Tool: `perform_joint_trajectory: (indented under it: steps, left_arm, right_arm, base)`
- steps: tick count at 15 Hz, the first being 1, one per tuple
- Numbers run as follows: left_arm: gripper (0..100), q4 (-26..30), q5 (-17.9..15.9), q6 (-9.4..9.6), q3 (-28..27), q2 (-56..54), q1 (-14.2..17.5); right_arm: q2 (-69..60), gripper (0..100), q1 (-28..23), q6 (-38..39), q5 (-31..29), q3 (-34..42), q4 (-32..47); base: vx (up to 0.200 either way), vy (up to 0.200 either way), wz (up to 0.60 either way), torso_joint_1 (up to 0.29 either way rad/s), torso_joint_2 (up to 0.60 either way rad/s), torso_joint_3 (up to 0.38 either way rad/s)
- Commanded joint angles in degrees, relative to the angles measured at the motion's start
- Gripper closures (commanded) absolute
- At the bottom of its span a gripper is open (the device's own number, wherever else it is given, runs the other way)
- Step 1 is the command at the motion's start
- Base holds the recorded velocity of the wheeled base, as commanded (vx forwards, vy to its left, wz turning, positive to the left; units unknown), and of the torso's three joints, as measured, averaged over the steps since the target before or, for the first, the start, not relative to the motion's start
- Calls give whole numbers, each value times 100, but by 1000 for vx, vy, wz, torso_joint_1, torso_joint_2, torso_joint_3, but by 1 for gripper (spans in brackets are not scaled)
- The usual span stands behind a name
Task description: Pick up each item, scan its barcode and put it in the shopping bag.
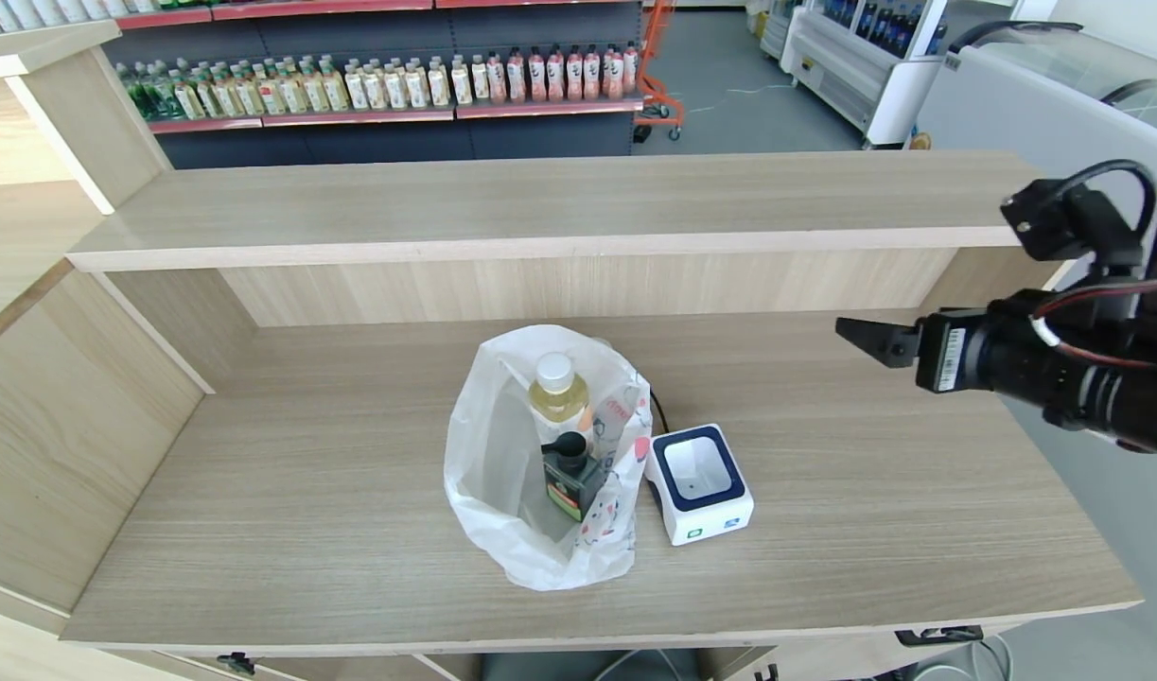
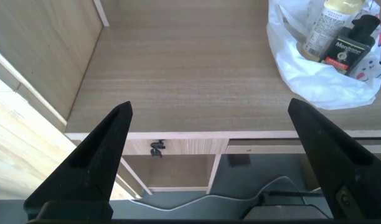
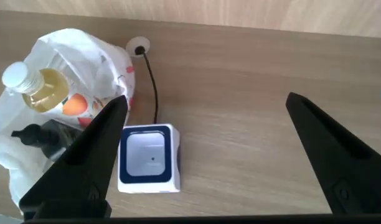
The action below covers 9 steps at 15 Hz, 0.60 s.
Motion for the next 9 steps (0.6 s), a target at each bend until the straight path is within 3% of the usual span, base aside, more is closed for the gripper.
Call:
perform_joint_trajectory:
  steps: [1, 3, 5, 8, 9]
  left_arm:
    - [0, 0, 0, -10, 0, 9, 0]
    - [0, 0, 0, -1, 0, 9, 0]
    - [0, 0, 0, -1, 0, 9, 0]
    - [0, 0, 0, -1, 0, 9, 0]
    - [0, 0, 0, -1, 0, 9, 0]
  right_arm:
    - [-2363, 0, -606, -107, -918, 596, 1394]
    - [-3409, 0, -641, -107, -1471, 1563, 1535]
    - [-3805, 0, -624, -107, -1612, 1853, 1667]
    - [-4025, 0, -870, -63, -663, 2099, 1702]
    - [-4341, 0, -1599, -169, 480, 2407, 1711]
  base:
    - [0, 0, 0, 0, 0, 0]
    - [0, 0, 0, 0, 0, 0]
    - [0, 0, 0, 0, 0, 0]
    - [0, 0, 0, 0, 0, 0]
    - [0, 0, 0, 0, 0, 0]
